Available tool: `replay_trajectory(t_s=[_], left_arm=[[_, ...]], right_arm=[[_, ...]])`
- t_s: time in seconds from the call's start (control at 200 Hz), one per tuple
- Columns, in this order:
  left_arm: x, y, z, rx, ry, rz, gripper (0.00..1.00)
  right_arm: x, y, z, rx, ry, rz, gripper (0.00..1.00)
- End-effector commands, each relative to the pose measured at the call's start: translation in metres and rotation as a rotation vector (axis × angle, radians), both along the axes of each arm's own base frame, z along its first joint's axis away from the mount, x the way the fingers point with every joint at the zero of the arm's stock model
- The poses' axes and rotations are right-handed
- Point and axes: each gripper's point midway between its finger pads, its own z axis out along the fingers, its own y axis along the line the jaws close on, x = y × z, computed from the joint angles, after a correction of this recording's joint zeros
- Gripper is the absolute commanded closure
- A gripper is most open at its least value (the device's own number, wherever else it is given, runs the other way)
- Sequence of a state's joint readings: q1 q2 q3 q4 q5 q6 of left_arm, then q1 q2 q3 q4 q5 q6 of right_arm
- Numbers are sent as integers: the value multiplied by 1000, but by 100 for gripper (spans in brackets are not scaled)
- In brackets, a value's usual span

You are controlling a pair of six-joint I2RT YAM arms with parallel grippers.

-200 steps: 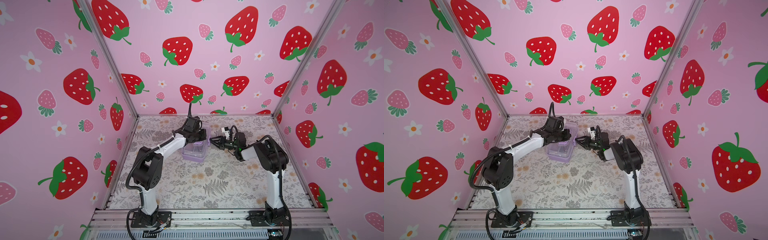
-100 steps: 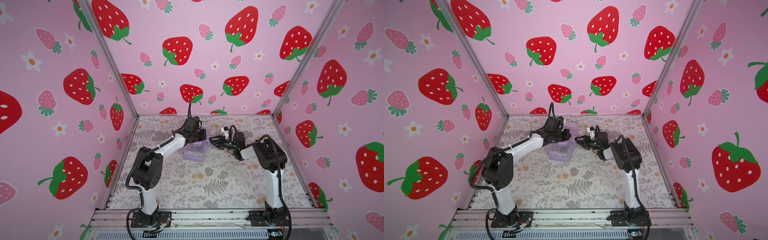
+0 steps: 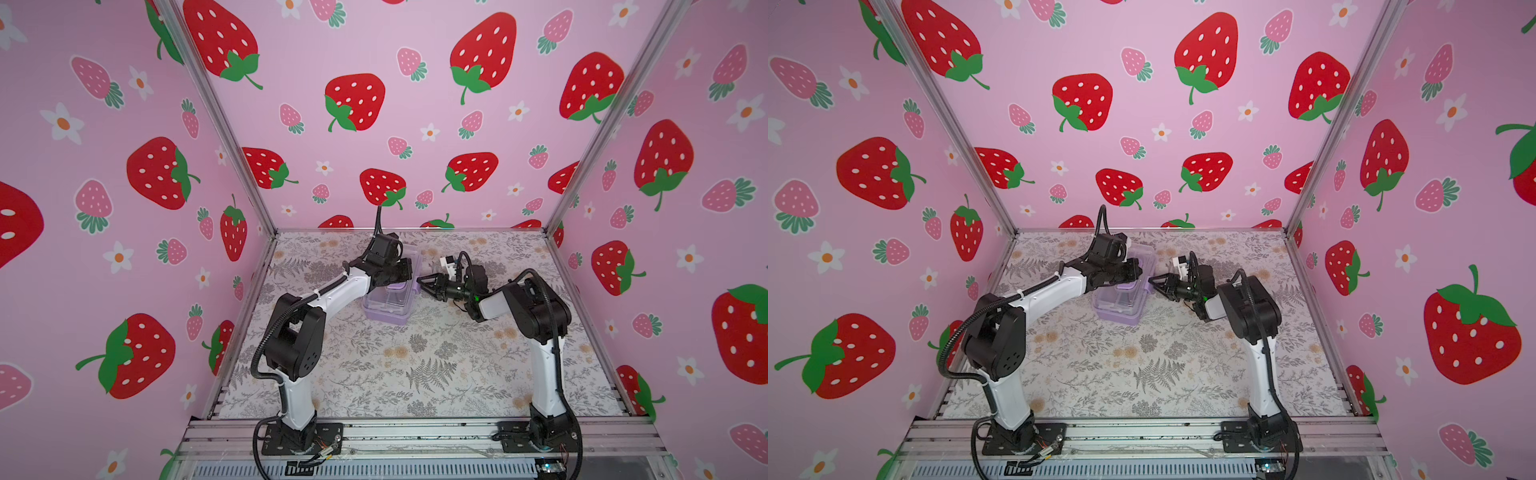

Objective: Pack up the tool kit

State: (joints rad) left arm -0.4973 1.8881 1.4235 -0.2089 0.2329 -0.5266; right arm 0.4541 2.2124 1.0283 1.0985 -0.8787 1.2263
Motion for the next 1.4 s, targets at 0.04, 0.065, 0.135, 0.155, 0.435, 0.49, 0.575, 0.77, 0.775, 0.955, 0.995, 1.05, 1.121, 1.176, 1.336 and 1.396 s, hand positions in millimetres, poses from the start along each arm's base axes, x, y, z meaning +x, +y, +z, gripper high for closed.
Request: replay_trajectory(t_s=[0.04,0.065,0.135,0.155,0.435,0.49,0.575,0.77,0.775,0.955,0.995,1.05,1.121,1.176,1.336,1.396], left_arm=[[-84,45,-124,257,449,3,100],[-84,45,-124,258,450,3,100],[-85,45,-124,257,453,3,100],[-85,45,-125,257,454,2,100],[-85,46,-125,257,456,4,100],[-85,46,-125,257,457,4,100],[-85,46,-125,257,457,5,100],[-85,47,-126,259,459,5,100],[-84,47,-126,259,458,4,100],[-84,47,-127,257,461,7,100],[-85,46,-126,256,460,7,100],[-85,47,-126,257,459,6,100],[-85,47,-126,257,459,8,100],[-85,47,-126,257,459,7,100],[-85,46,-125,251,459,10,100],[-84,47,-124,250,457,11,100]], right_arm=[[-8,15,-21,-35,30,21,48],[-8,15,-22,-35,32,19,48],[-7,16,-26,-36,47,15,48],[-7,16,-27,-35,49,15,50],[-6,15,-42,-42,77,3,52],[-6,15,-44,-44,83,1,53],[-6,14,-48,-50,88,-5,55],[-7,13,-53,-52,103,-15,54],[-7,13,-53,-51,102,-16,54],[-9,18,-50,-39,104,-11,65],[-10,18,-50,-35,110,-11,65],[-11,18,-49,-23,118,-10,61],[-12,18,-46,-3,124,-14,58],[-12,19,-45,4,142,-15,58],[-17,22,-49,31,246,-28,59],[-19,23,-49,53,273,-31,59]])
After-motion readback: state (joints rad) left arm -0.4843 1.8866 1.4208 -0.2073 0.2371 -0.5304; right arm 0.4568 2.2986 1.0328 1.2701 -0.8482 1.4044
